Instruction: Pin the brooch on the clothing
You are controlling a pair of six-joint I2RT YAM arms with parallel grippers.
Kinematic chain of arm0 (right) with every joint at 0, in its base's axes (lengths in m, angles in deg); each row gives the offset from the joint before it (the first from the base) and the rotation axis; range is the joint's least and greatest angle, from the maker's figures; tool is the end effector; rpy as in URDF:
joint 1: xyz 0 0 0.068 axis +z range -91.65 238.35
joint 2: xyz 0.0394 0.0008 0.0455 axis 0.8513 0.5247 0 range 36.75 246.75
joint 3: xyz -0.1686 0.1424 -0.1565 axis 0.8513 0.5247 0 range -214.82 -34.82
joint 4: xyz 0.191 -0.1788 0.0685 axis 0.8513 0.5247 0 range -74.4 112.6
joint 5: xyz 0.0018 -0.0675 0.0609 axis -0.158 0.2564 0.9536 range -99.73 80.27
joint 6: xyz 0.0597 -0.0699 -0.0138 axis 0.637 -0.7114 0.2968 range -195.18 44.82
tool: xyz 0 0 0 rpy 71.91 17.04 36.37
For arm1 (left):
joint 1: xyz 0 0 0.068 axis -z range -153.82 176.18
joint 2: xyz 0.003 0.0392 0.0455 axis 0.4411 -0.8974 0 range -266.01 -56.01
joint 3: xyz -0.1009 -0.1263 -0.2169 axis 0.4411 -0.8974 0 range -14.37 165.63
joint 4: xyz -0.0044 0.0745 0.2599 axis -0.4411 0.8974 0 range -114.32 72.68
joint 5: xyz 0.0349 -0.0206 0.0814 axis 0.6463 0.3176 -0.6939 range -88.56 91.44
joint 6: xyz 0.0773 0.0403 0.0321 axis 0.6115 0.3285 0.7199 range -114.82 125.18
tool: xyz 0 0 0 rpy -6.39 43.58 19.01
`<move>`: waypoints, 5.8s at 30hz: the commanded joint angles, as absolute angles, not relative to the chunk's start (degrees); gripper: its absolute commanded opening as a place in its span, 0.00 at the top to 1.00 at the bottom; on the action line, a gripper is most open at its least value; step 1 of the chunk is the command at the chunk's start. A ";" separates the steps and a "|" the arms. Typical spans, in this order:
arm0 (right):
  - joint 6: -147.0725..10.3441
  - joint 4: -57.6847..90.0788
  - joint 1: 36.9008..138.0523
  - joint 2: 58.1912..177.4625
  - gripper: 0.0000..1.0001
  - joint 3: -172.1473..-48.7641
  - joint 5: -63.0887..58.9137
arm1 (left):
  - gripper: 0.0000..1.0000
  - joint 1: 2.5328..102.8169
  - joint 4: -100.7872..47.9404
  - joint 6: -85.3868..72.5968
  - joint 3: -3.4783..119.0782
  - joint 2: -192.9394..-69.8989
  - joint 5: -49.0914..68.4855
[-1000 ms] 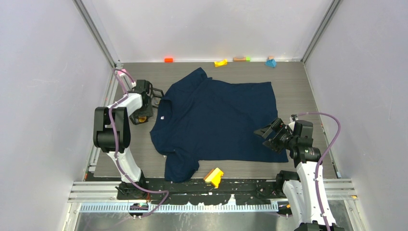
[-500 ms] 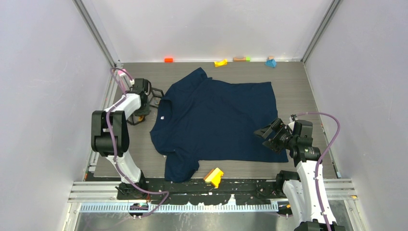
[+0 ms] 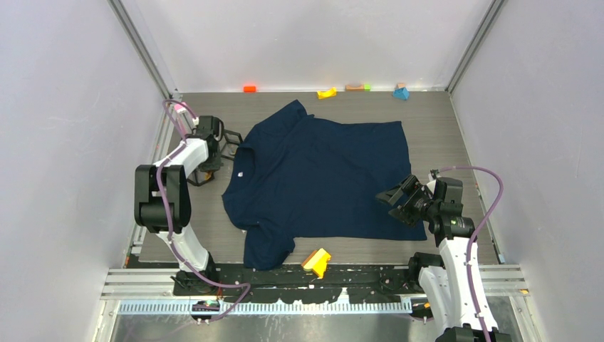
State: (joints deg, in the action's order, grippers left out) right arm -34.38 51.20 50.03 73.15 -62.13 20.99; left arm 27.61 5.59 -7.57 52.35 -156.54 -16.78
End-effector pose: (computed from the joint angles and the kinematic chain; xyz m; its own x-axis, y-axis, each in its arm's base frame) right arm 0.1784 0.0171 0.1851 -0.6802 0.6673 -0.3034 0.2769 0.6171 0.7365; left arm 0.3812 0.0165 0.1413 -0.8489 -0.1885 -0.4938 -0.3096 0.9345 0.1755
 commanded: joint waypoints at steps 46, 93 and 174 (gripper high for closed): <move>-37.48 49.84 50.29 75.71 0.18 -61.31 21.01 | 1.00 42.13 10.88 -3.16 55.64 -150.48 -9.36; -18.61 -12.52 98.67 99.37 0.54 -76.38 15.01 | 1.00 46.50 -40.40 -36.56 35.55 -120.11 60.15; -48.57 43.09 100.01 90.11 0.28 -92.52 23.76 | 1.00 65.55 2.60 -4.61 49.15 -129.27 64.39</move>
